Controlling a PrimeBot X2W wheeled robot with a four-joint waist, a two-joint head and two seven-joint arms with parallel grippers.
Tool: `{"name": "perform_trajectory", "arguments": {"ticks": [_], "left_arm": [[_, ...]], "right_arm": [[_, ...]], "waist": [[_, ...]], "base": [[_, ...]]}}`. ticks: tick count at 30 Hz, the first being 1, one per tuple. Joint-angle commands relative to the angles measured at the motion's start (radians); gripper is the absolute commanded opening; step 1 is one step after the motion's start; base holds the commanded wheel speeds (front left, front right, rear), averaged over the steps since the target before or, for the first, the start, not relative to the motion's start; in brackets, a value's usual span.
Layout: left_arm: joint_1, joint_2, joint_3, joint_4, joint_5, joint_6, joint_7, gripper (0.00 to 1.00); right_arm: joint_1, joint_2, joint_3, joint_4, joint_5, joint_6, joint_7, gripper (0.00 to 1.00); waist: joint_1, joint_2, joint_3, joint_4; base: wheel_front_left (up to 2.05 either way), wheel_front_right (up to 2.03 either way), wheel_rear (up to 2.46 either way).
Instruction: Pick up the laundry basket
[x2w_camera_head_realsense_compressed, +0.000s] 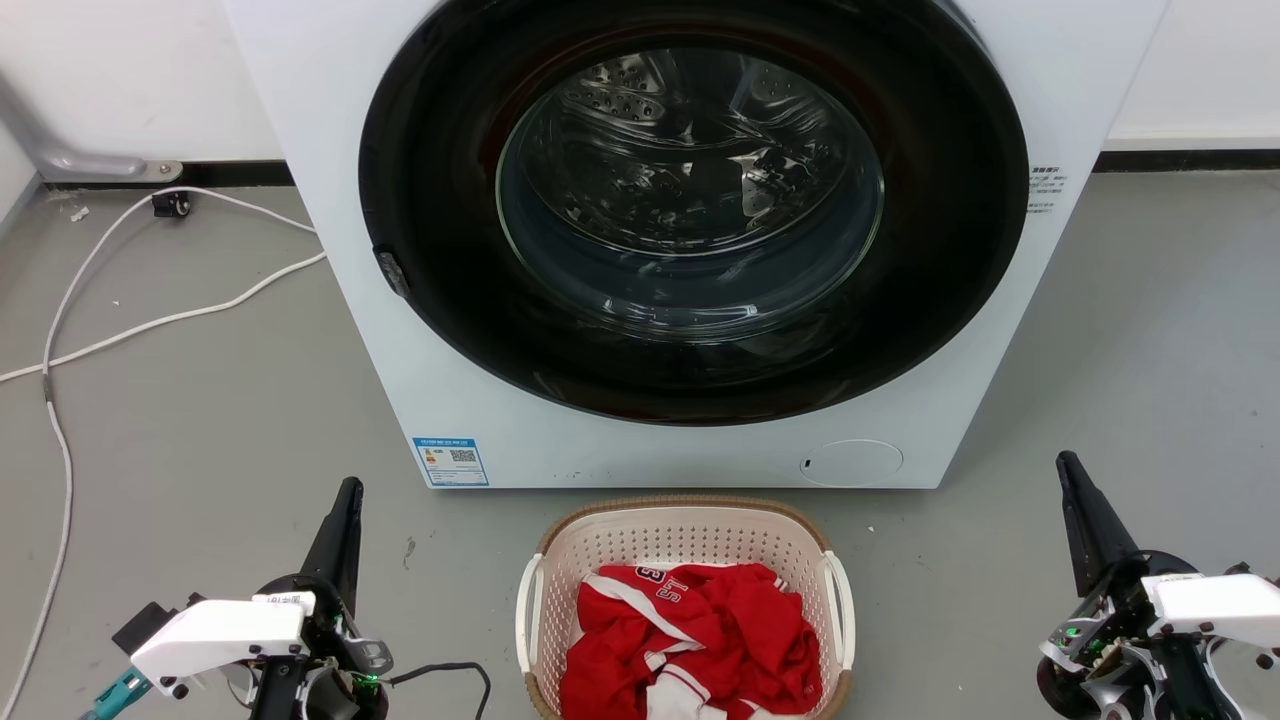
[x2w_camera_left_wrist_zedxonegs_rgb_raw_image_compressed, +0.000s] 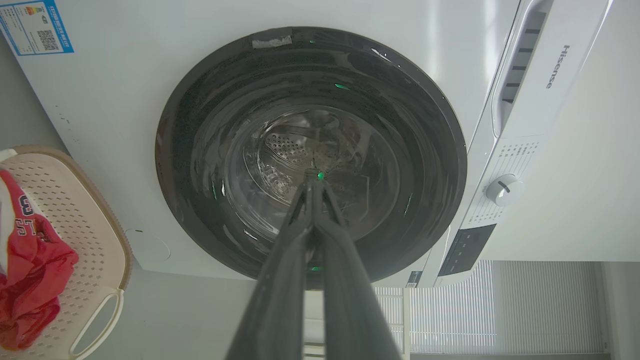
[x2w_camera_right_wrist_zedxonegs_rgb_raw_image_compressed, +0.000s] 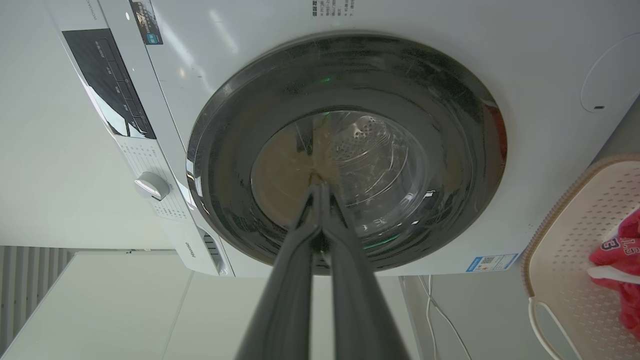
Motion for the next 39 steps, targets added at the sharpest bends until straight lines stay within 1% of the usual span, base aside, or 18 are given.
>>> {"name": "perform_trajectory", "arguments": {"ticks": [1, 13, 14, 23, 28, 32, 39], "left_arm": [[-0.011, -0.001, 0.003, 0.001, 0.005, -0.003, 0.003, 0.00], [0.000, -0.001, 0.001, 0.000, 0.003, 0.000, 0.000, 0.00], [0.003, -0.002, 0.000, 0.006, 0.004, 0.000, -0.001, 1.00], [0.015, -0.005, -0.040, 0.008, 0.038, 0.001, -0.041, 1.00], [0.018, -0.004, -0.057, -0.006, 0.112, 0.001, -0.064, 1.00], [0.023, -0.003, -0.073, -0.019, 0.198, 0.000, -0.082, 1.00], [0.031, -0.004, -0.094, -0.045, 0.371, 0.000, -0.112, 1.00]], "right_arm": [[-0.013, 0.004, -0.002, 0.001, -0.001, 0.000, 0.003, 0.00], [0.000, 0.001, 0.000, 0.000, 0.000, 0.000, 0.000, 0.00], [0.004, 0.001, 0.000, 0.006, 0.000, 0.000, -0.001, 1.00], [0.028, 0.001, 0.028, -0.005, -0.015, 0.000, -0.038, 1.00], [0.032, -0.003, 0.040, -0.008, -0.067, 0.000, -0.065, 1.00], [0.036, -0.003, 0.038, -0.016, -0.150, 0.000, -0.083, 1.00], [0.047, -0.001, 0.034, -0.040, -0.367, 0.000, -0.112, 1.00]], "waist": [[0.0000, 0.0000, 0.000, 0.000], [0.0000, 0.0000, 0.000, 0.000], [0.0000, 0.0000, 0.000, 0.000], [0.0000, 0.0000, -0.001, -0.001], [0.0000, 0.0000, -0.003, 0.000], [0.0000, 0.0000, -0.005, 0.000], [0.0000, 0.0000, -0.011, 0.000]], "base": [[0.00, 0.00, 0.00], [0.00, 0.00, 0.00], [0.00, 0.00, 0.00], [0.00, 0.00, 0.00], [0.00, 0.00, 0.00], [0.00, 0.00, 0.00], [0.00, 0.00, 0.00]]}}
